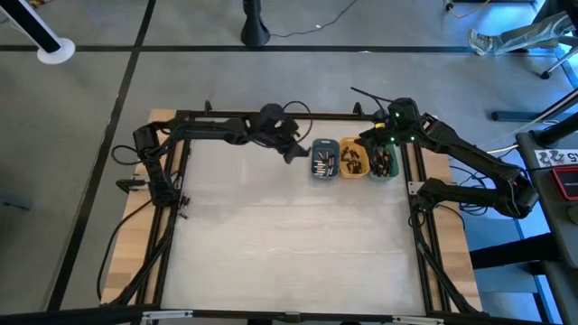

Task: Sort batteries
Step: Put the black battery into the yellow bin

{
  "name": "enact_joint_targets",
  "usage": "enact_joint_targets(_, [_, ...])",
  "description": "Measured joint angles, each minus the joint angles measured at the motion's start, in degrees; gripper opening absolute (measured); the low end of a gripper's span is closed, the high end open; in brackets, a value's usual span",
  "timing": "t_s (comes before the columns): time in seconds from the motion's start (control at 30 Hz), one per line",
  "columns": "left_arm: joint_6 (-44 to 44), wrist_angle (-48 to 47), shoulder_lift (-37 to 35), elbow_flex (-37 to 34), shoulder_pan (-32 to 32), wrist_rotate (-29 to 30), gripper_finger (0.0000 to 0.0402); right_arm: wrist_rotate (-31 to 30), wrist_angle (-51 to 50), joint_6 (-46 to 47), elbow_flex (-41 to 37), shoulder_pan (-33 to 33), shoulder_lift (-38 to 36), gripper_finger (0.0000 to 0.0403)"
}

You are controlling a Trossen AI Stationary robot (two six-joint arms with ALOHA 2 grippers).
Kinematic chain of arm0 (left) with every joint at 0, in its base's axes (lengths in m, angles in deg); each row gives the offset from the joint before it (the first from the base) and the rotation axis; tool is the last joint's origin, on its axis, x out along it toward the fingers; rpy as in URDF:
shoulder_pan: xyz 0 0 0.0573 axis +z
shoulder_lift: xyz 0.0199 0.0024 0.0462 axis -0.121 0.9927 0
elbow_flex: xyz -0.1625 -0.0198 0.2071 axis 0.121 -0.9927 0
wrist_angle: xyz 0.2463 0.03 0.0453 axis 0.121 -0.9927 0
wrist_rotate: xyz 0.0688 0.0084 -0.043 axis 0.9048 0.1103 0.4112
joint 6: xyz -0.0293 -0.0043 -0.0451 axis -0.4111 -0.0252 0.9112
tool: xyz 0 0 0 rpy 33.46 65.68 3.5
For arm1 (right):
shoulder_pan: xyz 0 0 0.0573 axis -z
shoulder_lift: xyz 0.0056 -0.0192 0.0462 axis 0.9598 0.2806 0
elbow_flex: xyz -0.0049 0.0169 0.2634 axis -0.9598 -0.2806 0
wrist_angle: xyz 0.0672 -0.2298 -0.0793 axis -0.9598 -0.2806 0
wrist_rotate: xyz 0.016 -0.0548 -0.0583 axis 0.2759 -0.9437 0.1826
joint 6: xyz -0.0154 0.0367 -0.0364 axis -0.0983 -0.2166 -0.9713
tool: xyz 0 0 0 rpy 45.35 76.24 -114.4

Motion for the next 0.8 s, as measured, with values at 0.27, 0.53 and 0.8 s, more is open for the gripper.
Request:
enact_joint_targets(0.27, [-0.01, -0.65, 7.56, 13.85, -3.69, 6.74, 0.0016, -7.20, -0.10, 1.60, 0.00, 0.04, -2.19, 0.0183])
enact_joint_targets(0.53, [1.00, -6.02, 25.74, 34.88, -4.98, 3.75, 0.0021, -10.90, -2.85, 2.69, 0.00, 0.04, -8.19, 0.0183])
enact_joint_targets(0.8, [-0.09, -14.89, 39.23, 54.29, -5.94, 3.71, 0.0020, -15.50, -6.86, 2.91, 0.00, 0.04, -13.27, 0.0183])
